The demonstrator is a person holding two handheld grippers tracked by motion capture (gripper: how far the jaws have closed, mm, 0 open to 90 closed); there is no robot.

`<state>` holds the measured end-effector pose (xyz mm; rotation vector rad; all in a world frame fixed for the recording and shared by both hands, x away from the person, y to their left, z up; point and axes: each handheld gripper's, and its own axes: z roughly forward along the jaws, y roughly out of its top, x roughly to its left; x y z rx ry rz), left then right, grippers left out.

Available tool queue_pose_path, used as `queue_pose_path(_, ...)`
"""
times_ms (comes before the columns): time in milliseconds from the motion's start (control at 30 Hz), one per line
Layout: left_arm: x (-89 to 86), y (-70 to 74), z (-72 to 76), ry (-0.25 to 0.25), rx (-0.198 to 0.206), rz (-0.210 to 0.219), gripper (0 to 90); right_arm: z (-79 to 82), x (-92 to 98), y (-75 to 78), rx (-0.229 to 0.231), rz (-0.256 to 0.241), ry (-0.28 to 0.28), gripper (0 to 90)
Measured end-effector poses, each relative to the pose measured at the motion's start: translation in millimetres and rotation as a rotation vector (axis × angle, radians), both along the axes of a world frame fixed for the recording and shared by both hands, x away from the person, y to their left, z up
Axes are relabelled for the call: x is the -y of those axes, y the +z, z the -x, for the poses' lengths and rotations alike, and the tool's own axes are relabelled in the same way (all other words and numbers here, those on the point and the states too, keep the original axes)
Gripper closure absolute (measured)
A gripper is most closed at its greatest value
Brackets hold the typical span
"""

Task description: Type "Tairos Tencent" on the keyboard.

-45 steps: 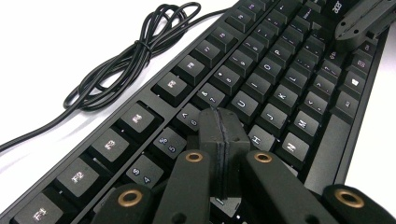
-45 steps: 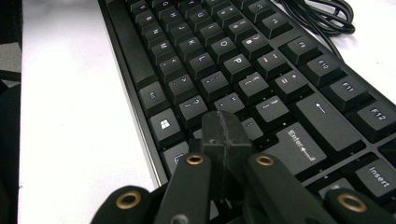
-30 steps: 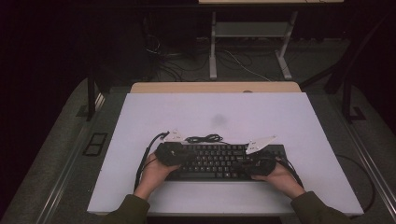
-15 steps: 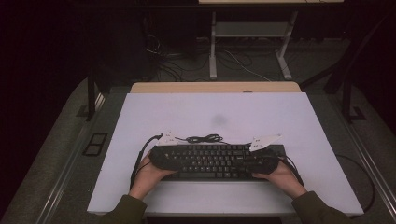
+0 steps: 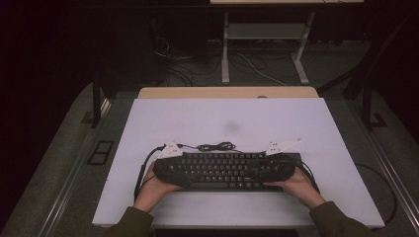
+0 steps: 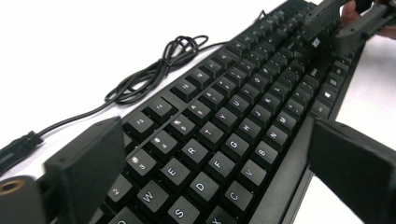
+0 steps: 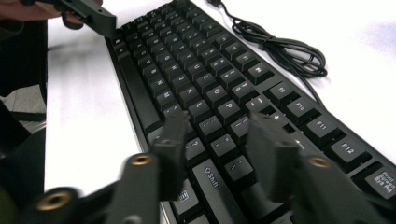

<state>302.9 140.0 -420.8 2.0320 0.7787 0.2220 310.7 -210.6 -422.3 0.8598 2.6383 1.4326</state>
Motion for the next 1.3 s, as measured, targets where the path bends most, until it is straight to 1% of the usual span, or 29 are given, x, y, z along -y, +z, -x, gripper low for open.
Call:
queue_pose_path(33,-0.3,0.0,0.4,-0.001,-0.005,0.001,0.0,0.0,0.0,0.4,0.002,0.0,-0.008,48.3)
queue_pose_path(67,0.0,-0.4,1.0,0.004,-0.006,0.006,0.0,-0.3,0.2,1.0,0.01,-0.007,-0.02,40.6)
queue_pose_path(100,-0.1,-0.7,1.6,0.007,-0.006,0.001,0.0,-0.7,0.3,1.3,0.007,-0.013,-0.025,37.7)
queue_pose_path(133,-0.3,-0.9,2.3,0.006,-0.005,-0.003,0.0,-0.7,0.3,1.3,0.007,-0.013,-0.025,37.7)
queue_pose_path(233,-1.4,-1.6,5.3,0.001,0.004,-0.008,0.0,-1.9,-1.0,2.5,0.006,-0.024,-0.032,28.2)
queue_pose_path(333,-4.3,-2.7,7.4,0.007,0.003,-0.007,0.0,-2.8,-2.5,3.2,0.013,-0.03,-0.033,27.8)
queue_pose_path(400,-6.7,-3.2,8.2,0.013,0.002,-0.006,0.0,-3.6,-4.1,3.3,0.01,-0.041,-0.031,27.8)
queue_pose_path(467,-8.4,-3.5,9.1,0.017,0.0,-0.003,0.0,-4.2,-5.5,3.0,0.007,-0.037,-0.027,27.6)
queue_pose_path(667,-10.9,-3.4,10.3,0.023,0.002,-0.008,0.0,-6.3,-8.5,4.5,0.012,-0.049,-0.028,27.6)
queue_pose_path(933,-11.5,-4.9,9.8,0.02,0.0,-0.01,0.0,-9.1,-19.3,4.2,0.013,-0.051,-0.002,28.0)
queue_pose_path(1033,-12.1,-4.7,9.8,0.02,0.002,-0.002,0.0,-10.3,-23.9,4.2,0.013,-0.048,0.006,28.0)
queue_pose_path(1167,-13.8,-4.5,9.5,0.024,0.001,0.0,0.0,-11.5,-30.0,4.4,0.014,-0.057,0.017,28.1)
queue_pose_path(1300,-14.4,-4.5,9.3,0.026,0.0,0.004,0.0,-13.1,-35.8,3.2,0.01,-0.053,0.024,28.3)
